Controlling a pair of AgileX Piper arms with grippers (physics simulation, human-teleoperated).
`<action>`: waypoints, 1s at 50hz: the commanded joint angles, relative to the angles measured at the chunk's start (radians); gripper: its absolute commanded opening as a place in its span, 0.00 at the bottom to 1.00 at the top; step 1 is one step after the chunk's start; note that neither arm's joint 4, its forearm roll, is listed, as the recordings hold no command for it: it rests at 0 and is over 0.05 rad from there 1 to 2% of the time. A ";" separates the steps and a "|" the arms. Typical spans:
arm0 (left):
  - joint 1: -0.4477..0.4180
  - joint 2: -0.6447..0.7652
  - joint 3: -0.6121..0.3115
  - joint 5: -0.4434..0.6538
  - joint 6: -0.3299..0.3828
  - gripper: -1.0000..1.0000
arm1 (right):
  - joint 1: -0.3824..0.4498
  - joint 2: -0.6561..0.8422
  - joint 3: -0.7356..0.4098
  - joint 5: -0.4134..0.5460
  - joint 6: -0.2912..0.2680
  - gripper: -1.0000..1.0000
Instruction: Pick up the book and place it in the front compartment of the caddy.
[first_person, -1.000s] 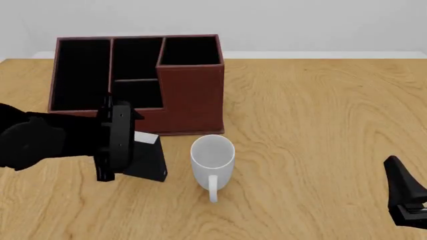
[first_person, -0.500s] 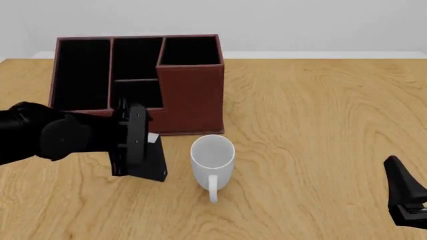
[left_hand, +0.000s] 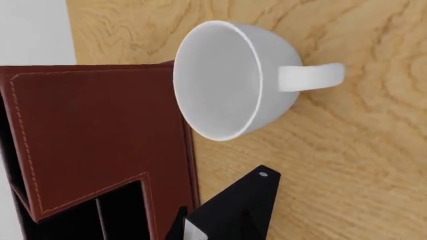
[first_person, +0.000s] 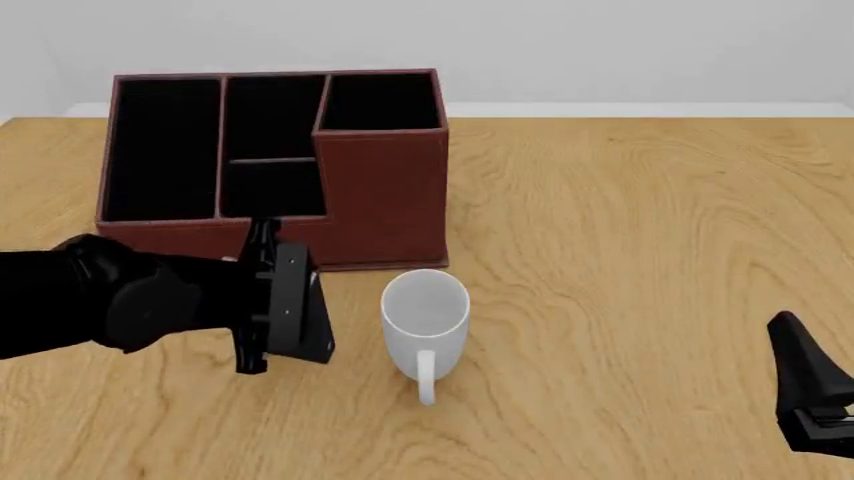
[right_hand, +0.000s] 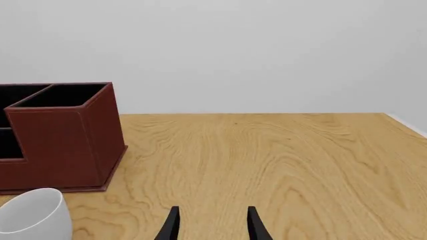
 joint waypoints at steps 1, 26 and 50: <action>-0.008 0.055 0.016 -0.006 0.037 0.00 | 0.000 0.000 0.000 0.000 0.000 1.00; 0.026 0.006 0.011 0.057 0.058 0.00 | 0.000 0.000 0.000 0.000 0.000 1.00; 0.085 -0.249 0.063 0.196 0.142 0.00 | 0.000 0.000 0.000 0.000 0.000 1.00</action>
